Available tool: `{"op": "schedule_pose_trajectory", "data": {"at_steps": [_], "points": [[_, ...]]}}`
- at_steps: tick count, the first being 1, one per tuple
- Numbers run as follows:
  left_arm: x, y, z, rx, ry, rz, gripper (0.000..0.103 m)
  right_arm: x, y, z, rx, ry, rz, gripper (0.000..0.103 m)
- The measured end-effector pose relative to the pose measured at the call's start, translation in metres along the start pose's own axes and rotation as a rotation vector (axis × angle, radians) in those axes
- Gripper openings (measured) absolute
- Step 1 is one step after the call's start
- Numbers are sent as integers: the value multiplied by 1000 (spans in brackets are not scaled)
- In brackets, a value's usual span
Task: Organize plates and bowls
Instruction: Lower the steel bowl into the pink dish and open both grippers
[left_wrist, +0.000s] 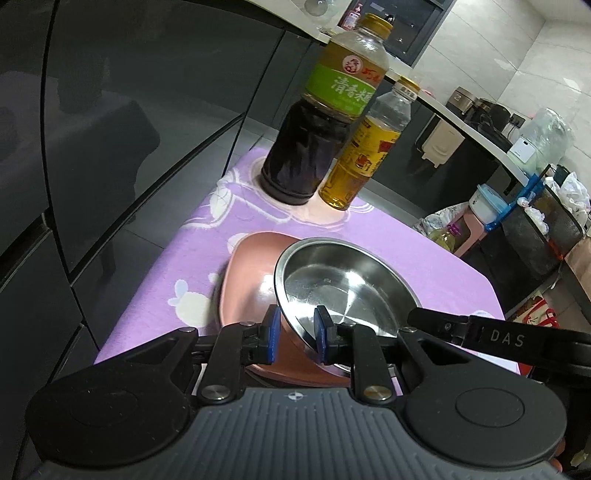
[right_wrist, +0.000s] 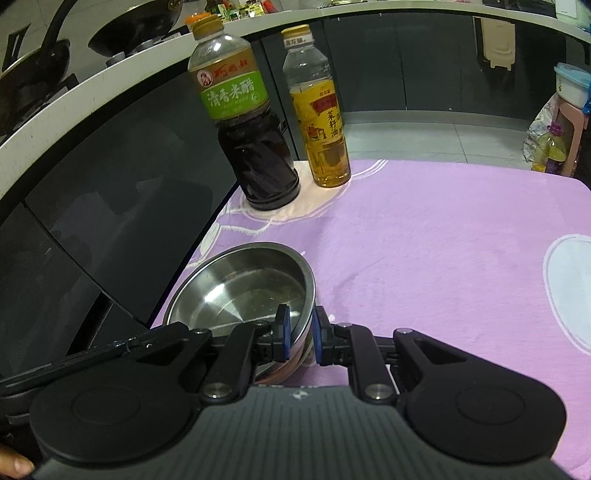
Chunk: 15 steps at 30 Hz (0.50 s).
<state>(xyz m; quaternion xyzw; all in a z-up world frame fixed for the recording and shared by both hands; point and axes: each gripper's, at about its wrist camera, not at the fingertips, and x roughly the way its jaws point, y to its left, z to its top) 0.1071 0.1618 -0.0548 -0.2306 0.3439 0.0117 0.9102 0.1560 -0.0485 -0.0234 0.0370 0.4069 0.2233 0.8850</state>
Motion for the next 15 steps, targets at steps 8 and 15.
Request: {"op": "schedule_pose_trajectory", "data": {"at_steps": [8, 15], "points": [[1, 10, 4, 3, -14, 44, 17, 15, 13, 1, -31, 37, 6, 13], [4, 17, 5, 1, -15, 53, 18, 27, 19, 1, -43, 67, 4, 13]]}}
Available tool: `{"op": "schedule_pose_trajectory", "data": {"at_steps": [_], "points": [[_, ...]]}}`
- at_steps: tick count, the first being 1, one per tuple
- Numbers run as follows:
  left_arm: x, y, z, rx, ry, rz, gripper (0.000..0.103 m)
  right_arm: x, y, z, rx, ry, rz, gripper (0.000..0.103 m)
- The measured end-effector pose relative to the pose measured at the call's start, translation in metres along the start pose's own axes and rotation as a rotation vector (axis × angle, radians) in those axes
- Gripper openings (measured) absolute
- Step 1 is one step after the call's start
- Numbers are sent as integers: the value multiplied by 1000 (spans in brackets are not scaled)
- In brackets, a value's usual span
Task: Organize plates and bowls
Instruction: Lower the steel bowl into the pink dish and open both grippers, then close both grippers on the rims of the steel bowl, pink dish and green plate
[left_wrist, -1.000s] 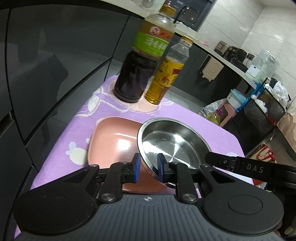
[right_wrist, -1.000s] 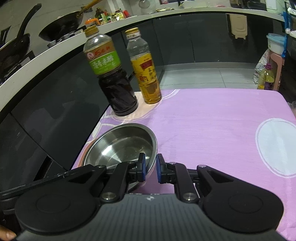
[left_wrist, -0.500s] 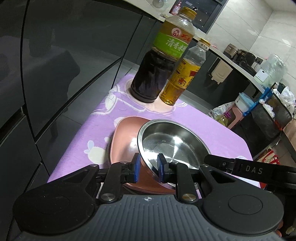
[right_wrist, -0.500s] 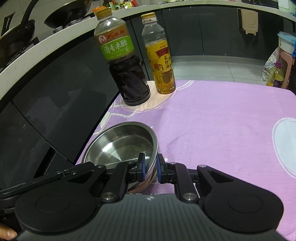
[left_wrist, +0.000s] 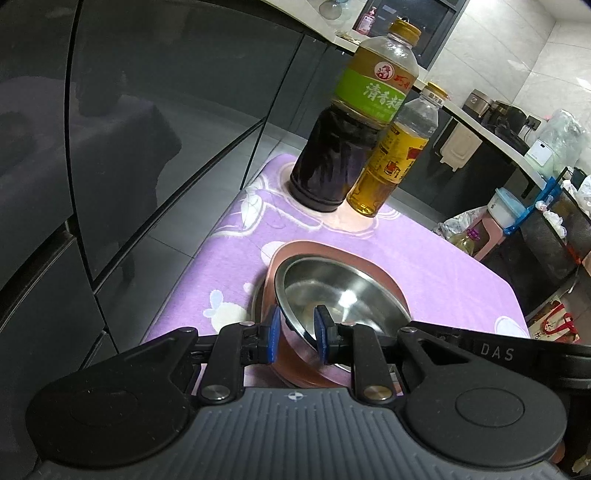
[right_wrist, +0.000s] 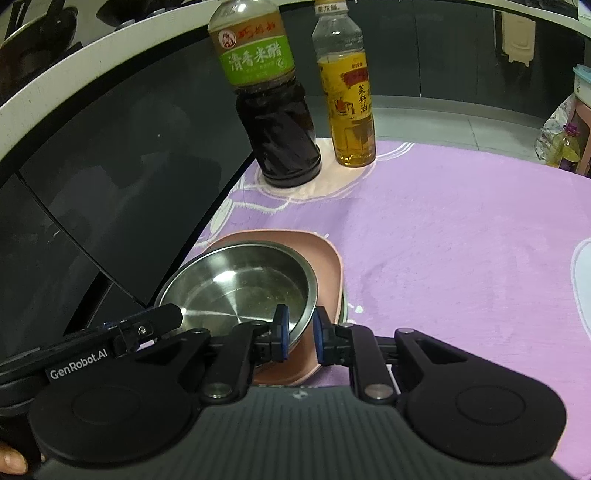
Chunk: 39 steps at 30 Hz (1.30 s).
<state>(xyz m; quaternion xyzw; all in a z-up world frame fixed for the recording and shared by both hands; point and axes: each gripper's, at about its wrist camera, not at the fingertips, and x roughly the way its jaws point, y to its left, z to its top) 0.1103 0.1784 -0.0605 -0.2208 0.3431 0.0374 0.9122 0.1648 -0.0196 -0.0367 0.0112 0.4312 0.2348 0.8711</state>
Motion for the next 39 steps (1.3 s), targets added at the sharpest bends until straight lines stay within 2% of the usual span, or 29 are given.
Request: {"op": "schedule_pose_trajectory", "data": {"at_steps": [12, 17, 20, 22, 31, 39], "points": [[-5, -1, 3, 12, -26, 1, 21, 0, 3, 1, -6, -10, 2, 13], [-6, 5, 5, -17, -32, 37, 36, 0, -3, 0, 17, -3, 11, 13], [-6, 7, 5, -23, -39, 51, 40, 0, -8, 1, 40, -4, 16, 21], [-5, 9, 4, -27, -32, 57, 41, -2, -13, 1, 60, -12, 14, 31], [7, 12, 0, -33, 12, 62, 43, 0, -25, 1, 111, 2, 14, 38], [15, 10, -2, -42, 37, 23, 45, 6, -27, -1, 125, 37, 29, 42]]}}
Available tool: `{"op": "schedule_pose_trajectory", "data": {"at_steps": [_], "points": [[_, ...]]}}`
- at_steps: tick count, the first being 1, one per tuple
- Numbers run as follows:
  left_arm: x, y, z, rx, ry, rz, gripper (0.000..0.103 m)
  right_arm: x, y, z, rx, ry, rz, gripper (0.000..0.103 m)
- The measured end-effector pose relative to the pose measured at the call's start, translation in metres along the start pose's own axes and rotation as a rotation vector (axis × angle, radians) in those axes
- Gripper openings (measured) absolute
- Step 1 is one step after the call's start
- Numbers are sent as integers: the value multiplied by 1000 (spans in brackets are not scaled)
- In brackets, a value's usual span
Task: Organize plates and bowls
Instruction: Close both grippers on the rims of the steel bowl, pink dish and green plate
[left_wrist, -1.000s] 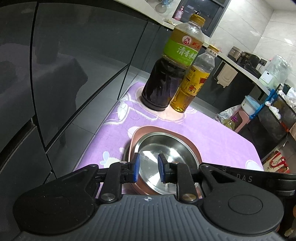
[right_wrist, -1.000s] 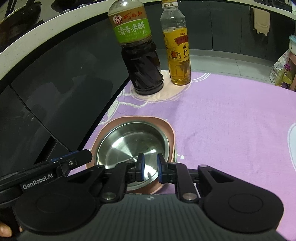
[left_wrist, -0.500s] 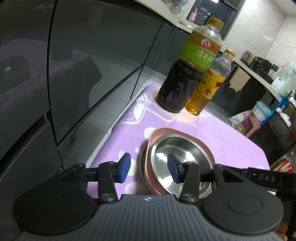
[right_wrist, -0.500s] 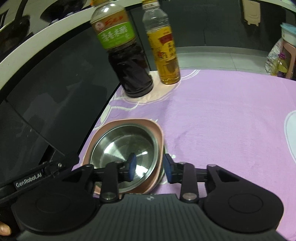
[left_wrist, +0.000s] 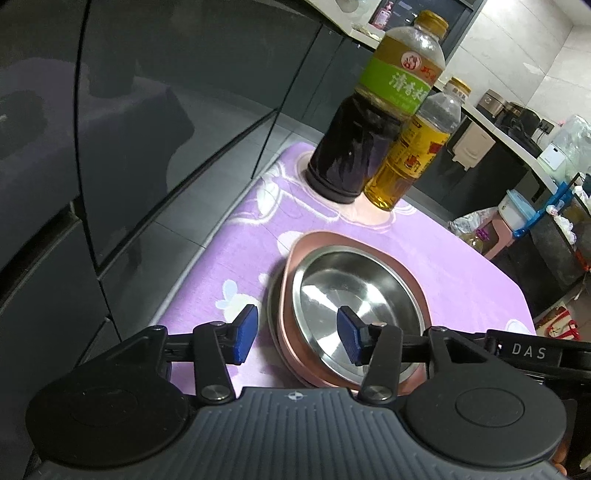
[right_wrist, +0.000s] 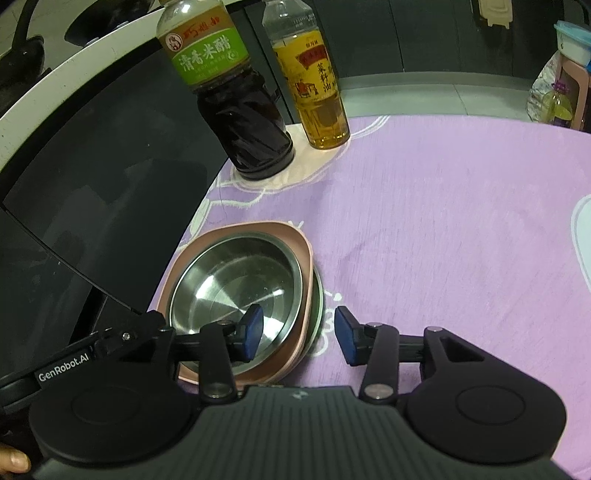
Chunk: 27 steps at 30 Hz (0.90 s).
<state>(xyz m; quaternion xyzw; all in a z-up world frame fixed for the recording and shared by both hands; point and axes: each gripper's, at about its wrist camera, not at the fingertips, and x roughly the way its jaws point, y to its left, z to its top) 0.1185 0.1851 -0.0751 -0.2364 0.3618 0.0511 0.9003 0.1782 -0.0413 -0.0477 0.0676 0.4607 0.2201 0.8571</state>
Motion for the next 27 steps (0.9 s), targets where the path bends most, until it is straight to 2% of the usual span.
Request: {"op": "schedule_pose_trajectory", "data": {"at_steps": [20, 24, 27], "points": [[27, 2, 0, -1, 55, 29, 45, 30, -10, 8, 54, 109, 35, 42], [30, 0, -1, 14, 42, 21, 45, 32, -9, 9, 42, 113, 37, 42], [31, -3, -3, 39, 37, -20, 44, 33, -4, 9, 7, 107, 28, 41]]}}
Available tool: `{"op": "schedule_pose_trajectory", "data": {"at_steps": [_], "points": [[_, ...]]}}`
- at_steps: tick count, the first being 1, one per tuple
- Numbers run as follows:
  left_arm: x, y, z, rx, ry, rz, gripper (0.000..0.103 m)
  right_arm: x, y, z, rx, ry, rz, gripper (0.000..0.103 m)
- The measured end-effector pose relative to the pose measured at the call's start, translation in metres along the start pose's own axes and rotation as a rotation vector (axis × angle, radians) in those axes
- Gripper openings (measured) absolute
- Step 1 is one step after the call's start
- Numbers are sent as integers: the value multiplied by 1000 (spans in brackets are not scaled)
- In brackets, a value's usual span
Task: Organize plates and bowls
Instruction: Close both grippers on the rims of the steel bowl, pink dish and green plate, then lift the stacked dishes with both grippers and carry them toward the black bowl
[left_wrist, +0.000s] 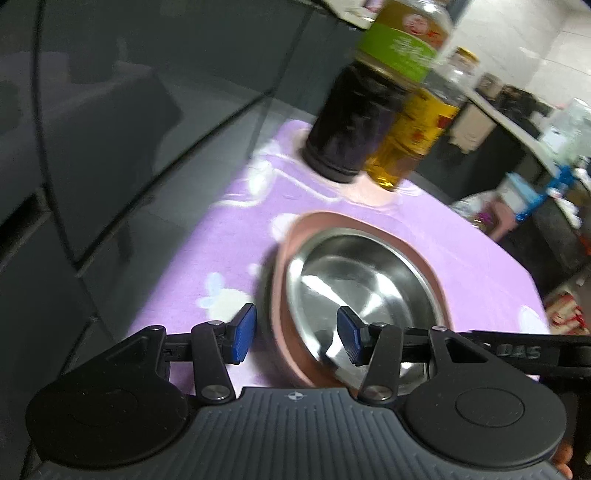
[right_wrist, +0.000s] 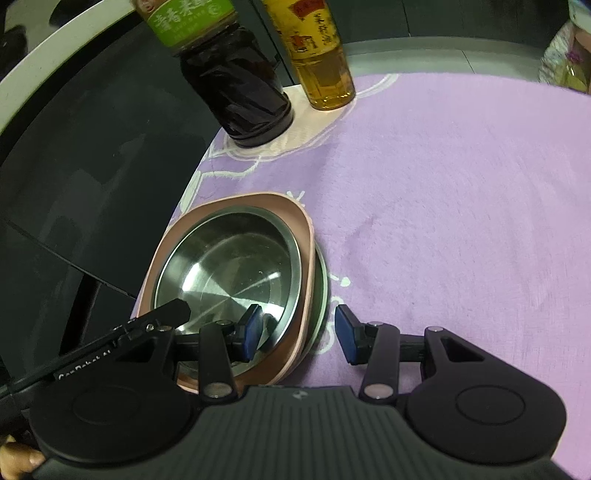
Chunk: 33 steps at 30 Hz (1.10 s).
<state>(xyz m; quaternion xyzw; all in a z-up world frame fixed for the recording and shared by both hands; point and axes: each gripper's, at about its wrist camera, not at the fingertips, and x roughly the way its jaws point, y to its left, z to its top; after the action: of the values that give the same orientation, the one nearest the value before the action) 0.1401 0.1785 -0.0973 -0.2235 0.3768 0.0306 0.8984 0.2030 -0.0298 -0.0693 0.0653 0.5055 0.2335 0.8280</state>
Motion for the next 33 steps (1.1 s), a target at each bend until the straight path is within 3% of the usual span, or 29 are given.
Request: {"op": "schedule_pose_trajectory", "data": {"at_steps": [1, 5, 17, 33], "points": [[0, -2, -1, 15, -8, 14, 39, 1, 3, -1, -30, -3, -9, 33], [-1, 0, 1, 22, -2, 29, 30, 2, 16, -6, -127, -29, -82, 29], [-26, -11, 0, 31, -43, 13, 31, -14, 11, -8, -86, -68, -63, 29], [-66, -44, -20, 81, -81, -17, 31, -67, 1, -34, -37, -125, -31, 29]]}}
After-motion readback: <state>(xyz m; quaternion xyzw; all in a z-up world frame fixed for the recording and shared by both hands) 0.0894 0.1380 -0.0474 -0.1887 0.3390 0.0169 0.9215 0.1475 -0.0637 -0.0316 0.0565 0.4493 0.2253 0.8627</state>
